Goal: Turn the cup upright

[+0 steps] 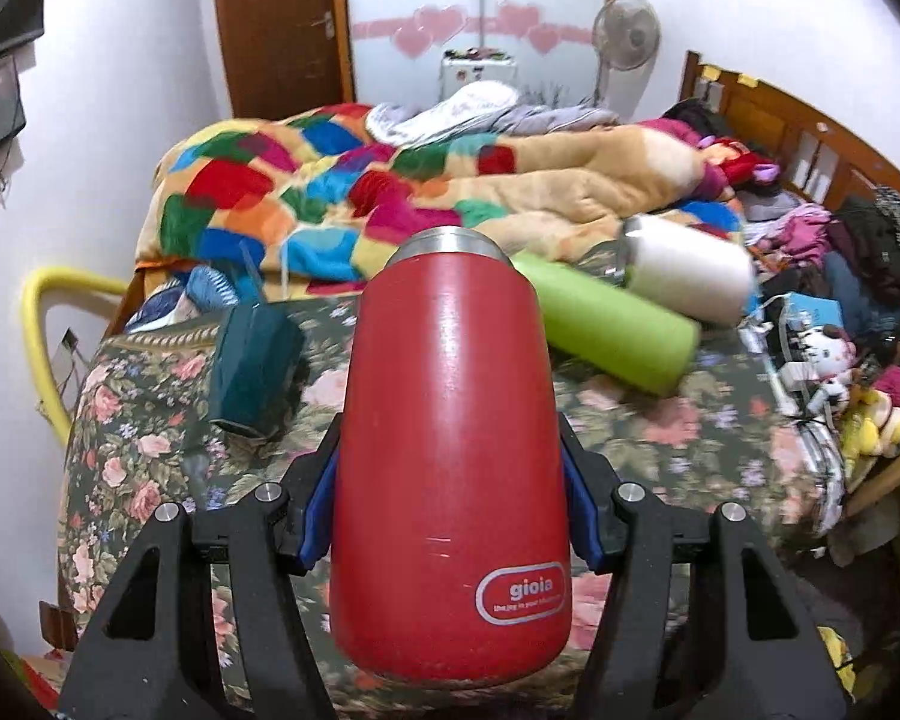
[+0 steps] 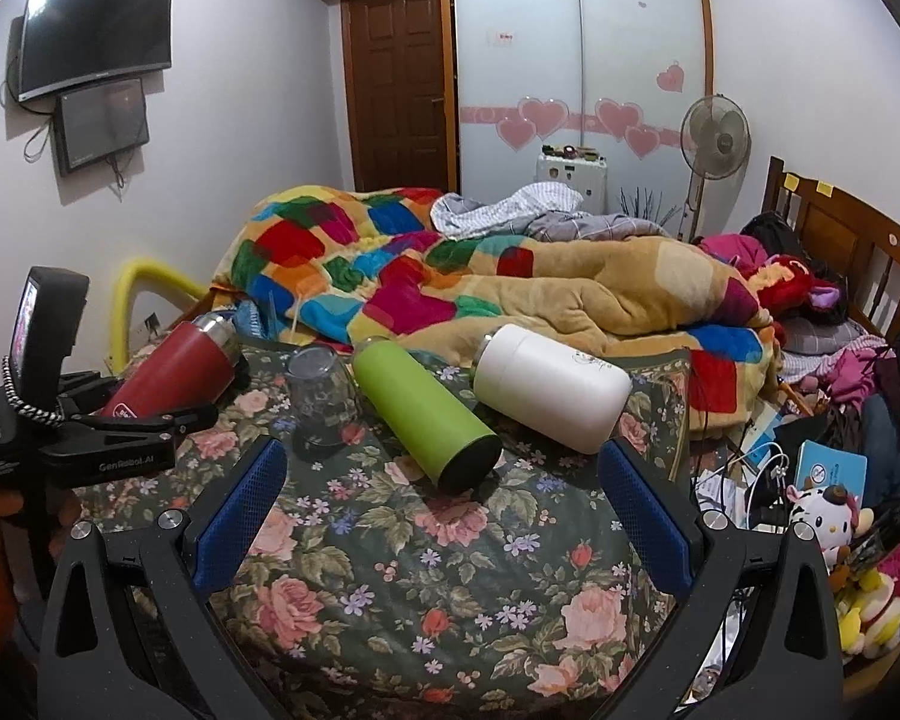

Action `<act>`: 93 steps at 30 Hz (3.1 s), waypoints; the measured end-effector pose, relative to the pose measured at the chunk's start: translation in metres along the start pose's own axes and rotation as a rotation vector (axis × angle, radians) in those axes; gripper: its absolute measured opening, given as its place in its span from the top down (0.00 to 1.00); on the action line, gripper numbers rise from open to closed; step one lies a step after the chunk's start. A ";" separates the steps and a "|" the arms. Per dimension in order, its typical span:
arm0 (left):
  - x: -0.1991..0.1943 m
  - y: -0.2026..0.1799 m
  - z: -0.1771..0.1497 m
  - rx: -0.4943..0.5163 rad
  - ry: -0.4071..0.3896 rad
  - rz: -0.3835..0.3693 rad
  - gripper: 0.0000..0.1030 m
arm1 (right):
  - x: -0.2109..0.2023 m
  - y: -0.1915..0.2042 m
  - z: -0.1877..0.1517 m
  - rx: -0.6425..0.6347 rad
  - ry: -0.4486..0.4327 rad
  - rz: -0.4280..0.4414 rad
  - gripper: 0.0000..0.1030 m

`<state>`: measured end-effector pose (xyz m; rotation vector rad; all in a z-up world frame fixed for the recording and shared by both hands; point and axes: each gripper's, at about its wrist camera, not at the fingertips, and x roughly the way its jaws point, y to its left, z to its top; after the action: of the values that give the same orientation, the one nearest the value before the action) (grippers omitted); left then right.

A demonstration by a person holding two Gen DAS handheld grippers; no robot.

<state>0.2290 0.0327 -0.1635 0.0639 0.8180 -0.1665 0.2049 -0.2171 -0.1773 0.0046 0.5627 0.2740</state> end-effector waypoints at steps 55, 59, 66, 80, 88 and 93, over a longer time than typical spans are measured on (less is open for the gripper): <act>0.051 -0.109 -0.053 0.059 0.151 -0.145 0.38 | 0.015 -0.037 -0.021 0.060 0.115 -0.019 0.00; 0.029 -0.085 -0.052 0.021 0.094 -0.090 0.36 | 0.030 -0.029 -0.020 0.052 0.142 -0.001 0.00; 0.012 -0.049 -0.057 -0.013 0.040 0.043 0.34 | 0.080 -0.006 -0.033 0.044 0.271 0.072 0.00; 0.019 -0.004 -0.086 -0.138 0.072 0.090 0.33 | 0.149 0.002 -0.061 0.213 0.532 0.208 0.14; 0.019 -0.004 -0.089 -0.134 0.068 0.095 0.33 | 0.165 0.010 -0.066 0.213 0.597 0.250 0.31; 0.016 -0.005 -0.087 -0.137 0.058 0.096 0.33 | 0.159 0.014 -0.064 0.178 0.583 0.268 0.40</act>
<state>0.1757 0.0368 -0.2346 -0.0210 0.8802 -0.0182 0.2968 -0.1666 -0.3139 0.1784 1.1690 0.4910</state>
